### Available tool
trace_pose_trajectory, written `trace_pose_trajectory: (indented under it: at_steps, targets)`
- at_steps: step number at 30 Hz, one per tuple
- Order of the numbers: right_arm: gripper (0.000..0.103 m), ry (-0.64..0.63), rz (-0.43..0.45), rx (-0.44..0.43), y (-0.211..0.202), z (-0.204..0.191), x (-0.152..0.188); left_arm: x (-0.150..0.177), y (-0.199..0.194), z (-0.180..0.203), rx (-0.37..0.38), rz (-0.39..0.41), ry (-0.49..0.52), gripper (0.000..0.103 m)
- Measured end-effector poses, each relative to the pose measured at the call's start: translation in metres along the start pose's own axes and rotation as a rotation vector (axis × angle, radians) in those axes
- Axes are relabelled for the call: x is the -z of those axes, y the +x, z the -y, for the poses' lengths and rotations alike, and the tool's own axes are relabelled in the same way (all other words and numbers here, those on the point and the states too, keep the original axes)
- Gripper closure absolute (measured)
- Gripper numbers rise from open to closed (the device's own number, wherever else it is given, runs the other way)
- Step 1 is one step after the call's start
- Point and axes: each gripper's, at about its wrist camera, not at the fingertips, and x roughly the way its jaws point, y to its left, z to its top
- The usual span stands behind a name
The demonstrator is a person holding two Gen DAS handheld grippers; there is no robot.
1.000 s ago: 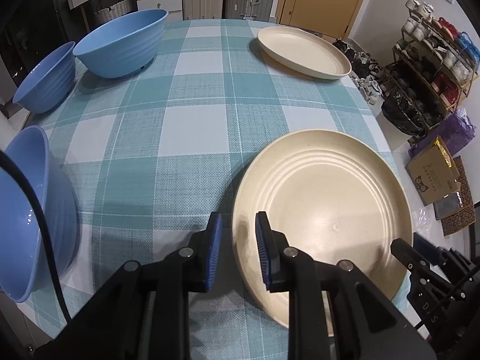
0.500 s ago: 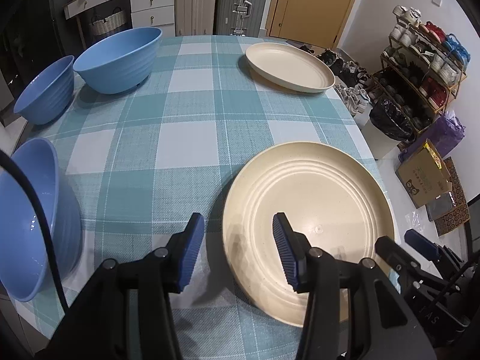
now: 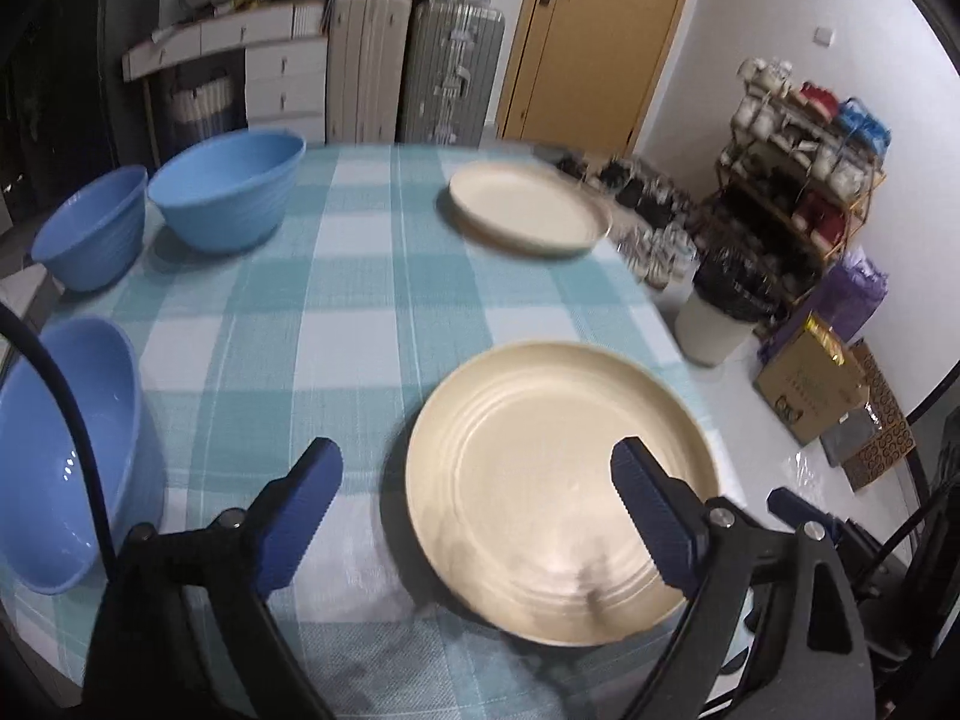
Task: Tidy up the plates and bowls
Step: 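Back both tools away from the placed cream plate and hold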
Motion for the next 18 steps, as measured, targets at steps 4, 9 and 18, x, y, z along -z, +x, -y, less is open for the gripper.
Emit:
trace_pose_trajectory:
  at_steps: [4, 9, 18]
  targets:
    - [0.014, -0.024, 0.075, 0.01, -0.016, -0.004, 0.002, -0.001, -0.013, 0.003, -0.008, 0.051, 0.024, 0.01]
    - [0.004, -0.039, 0.182, 0.032, -0.034, -0.013, 0.003, -0.005, -0.028, 0.002, 0.006, 0.106, 0.027, 0.005]
    - [0.002, -0.006, 0.213, 0.023, -0.046, -0.033, 0.007, 0.004, -0.039, -0.009, 0.012, 0.112, 0.019, 0.004]
